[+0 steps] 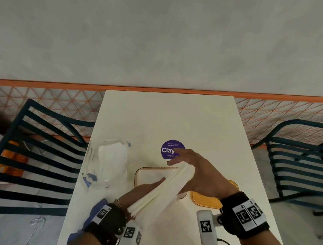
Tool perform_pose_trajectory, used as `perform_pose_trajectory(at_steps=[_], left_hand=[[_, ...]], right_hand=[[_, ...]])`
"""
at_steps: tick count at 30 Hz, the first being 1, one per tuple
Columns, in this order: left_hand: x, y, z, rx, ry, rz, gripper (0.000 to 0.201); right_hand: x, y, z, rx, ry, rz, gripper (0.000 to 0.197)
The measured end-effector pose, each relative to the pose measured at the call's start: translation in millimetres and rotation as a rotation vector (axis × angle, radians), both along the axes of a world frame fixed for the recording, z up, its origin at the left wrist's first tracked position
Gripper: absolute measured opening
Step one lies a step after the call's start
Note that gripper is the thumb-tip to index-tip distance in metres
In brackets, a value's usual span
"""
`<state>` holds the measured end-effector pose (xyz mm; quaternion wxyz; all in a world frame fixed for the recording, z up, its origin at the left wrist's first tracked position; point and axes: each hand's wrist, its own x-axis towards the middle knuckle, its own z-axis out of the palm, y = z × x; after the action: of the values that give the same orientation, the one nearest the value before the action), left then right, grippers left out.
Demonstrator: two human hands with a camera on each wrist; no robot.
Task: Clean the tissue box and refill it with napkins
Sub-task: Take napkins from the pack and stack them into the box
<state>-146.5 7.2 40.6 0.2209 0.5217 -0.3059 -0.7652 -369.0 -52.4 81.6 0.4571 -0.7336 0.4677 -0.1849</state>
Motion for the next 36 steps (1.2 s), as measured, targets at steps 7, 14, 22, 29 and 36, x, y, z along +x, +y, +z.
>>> perform_pose_trajectory(at_steps=[7,14,22,29,36], left_hand=[[14,1,-10,0.31,0.24,0.194,0.089],[33,6,-29,-0.16,-0.019,0.283,0.08],[10,-23,-44,-0.341,-0.505,0.36,0.042],[8,-14,-60,-0.357,-0.552,0.276,0.058],[2,-15,-63,-0.338,-0.556,0.354,0.047]], right_hand=[[3,6,-10,0.417,-0.249,-0.138,0.028],[17,8,-45,0.486,-0.368,-0.385,0.039],[23,5,-72,0.357,-0.305,-0.416,0.031],[16,19,-89,0.323,-0.17,-0.367,0.046],[18,24,-94,0.272,-0.212,-0.427,0.046]])
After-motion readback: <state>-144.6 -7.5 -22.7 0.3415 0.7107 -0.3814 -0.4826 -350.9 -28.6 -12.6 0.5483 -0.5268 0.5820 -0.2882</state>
